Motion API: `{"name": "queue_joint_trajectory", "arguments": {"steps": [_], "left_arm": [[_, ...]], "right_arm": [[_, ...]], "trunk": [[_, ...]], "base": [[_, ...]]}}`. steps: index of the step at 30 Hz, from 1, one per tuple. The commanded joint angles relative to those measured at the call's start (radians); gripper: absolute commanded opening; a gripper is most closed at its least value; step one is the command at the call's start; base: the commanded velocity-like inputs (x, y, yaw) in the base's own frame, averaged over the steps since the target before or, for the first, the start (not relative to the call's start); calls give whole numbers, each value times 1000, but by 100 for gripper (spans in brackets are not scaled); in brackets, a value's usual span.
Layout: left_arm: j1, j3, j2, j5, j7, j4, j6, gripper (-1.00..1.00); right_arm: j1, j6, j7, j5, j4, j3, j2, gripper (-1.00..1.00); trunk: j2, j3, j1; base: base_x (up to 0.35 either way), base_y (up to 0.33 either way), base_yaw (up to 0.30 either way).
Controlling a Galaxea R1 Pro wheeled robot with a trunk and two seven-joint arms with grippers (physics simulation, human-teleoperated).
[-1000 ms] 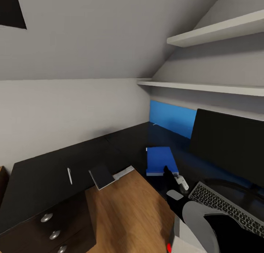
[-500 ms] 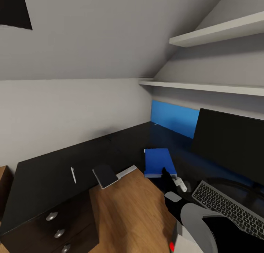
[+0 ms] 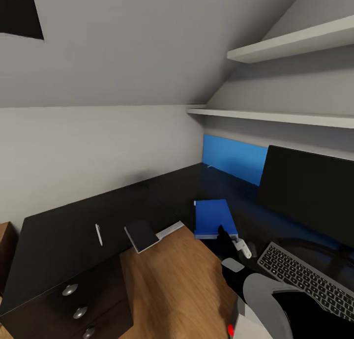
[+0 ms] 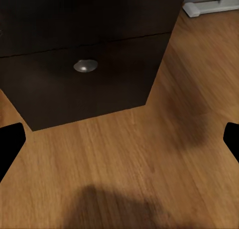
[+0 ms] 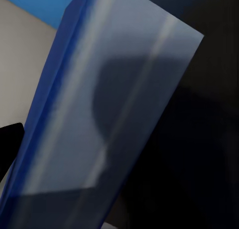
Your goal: In the bedroom, organize the workspace by keeping the computer under the desk, ensuring the monitor is on the desk, placing the keyboard on the desk next to the monitor, placing the mouse on the desk next to the keyboard, moving the folder from the swivel chair onto the desk next to the mouse, stacking the notebook on top of the folder with the pen on top of the notebook, and positioning the swivel chair next to the desk.
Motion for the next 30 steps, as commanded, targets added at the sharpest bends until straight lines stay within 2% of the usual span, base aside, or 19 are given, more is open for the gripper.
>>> {"name": "queue_joint_trajectory", "arguments": {"steps": [1,8,15,22,30], "left_arm": [[-1,8,0,2,-9,1,-2,100],[-1,8,0,1,-9,1,-2,100],[-1,8,0,2,-10,1,-2,100],[-1,8,0,2,-11,1,-3,100],[-1,8,0,2,-11,1,-2,100]], "right_arm": [[2,-3,9,-11,2,1,0,-100],[13,-10,2,-14,0,-1,5,-100],[14,-85,-25,-37,-1,-6,8,-100],[15,-105,-28,-47,-4,-4,9,-100],[15,-105,-29,-47,-7,-5,12,-100]], "trunk": [[-1,-1,0],[-1,-1,0],[-1,-1,0],[-1,-1,0],[-57,-26,31]], "base": [[0,0,0],[0,0,0],[0,0,0],[0,0,0],[0,0,0]]}}
